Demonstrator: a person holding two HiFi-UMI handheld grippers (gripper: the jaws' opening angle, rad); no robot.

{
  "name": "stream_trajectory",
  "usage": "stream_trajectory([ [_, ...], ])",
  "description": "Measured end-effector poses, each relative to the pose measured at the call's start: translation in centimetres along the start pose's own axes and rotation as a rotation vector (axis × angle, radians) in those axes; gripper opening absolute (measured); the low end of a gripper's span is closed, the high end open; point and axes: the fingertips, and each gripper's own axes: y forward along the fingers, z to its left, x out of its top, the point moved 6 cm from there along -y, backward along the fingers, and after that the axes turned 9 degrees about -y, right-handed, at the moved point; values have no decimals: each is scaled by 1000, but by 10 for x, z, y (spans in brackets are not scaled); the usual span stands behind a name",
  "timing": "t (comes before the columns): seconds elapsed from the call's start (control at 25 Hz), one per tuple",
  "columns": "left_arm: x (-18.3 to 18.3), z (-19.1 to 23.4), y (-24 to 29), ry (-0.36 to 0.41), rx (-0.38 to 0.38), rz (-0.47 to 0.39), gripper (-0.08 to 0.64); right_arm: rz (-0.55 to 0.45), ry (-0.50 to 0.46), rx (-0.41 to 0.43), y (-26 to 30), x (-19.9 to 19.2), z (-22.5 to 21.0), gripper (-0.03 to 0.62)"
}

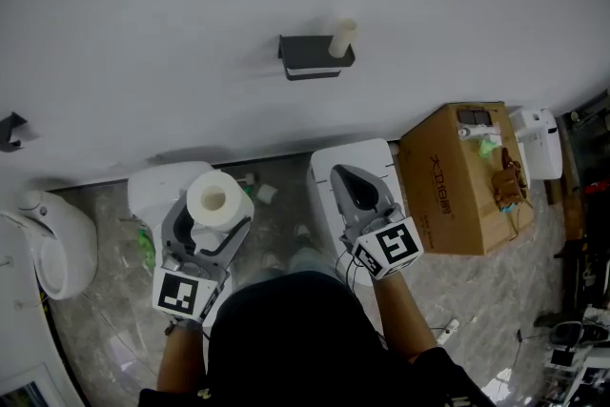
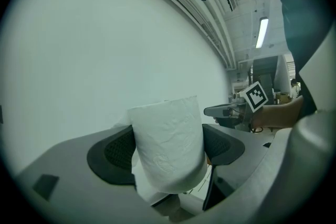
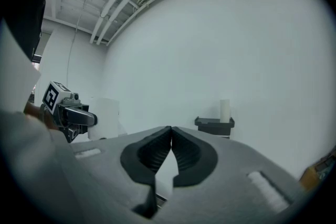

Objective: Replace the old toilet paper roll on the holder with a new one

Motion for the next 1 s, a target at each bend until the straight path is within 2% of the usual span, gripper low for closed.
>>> stream_trajectory([
  [0.28,1,12,12,-19,83,-1,407,-11,13,7,36,-3,-33,-2],
  [0.64,2,23,34,-47,231,-2,407,-35,-9,13,92,-6,-105,0],
  [1.0,-6,19,49,-80,377,0,407,-52,-20,-13,144,-8,-179,109],
])
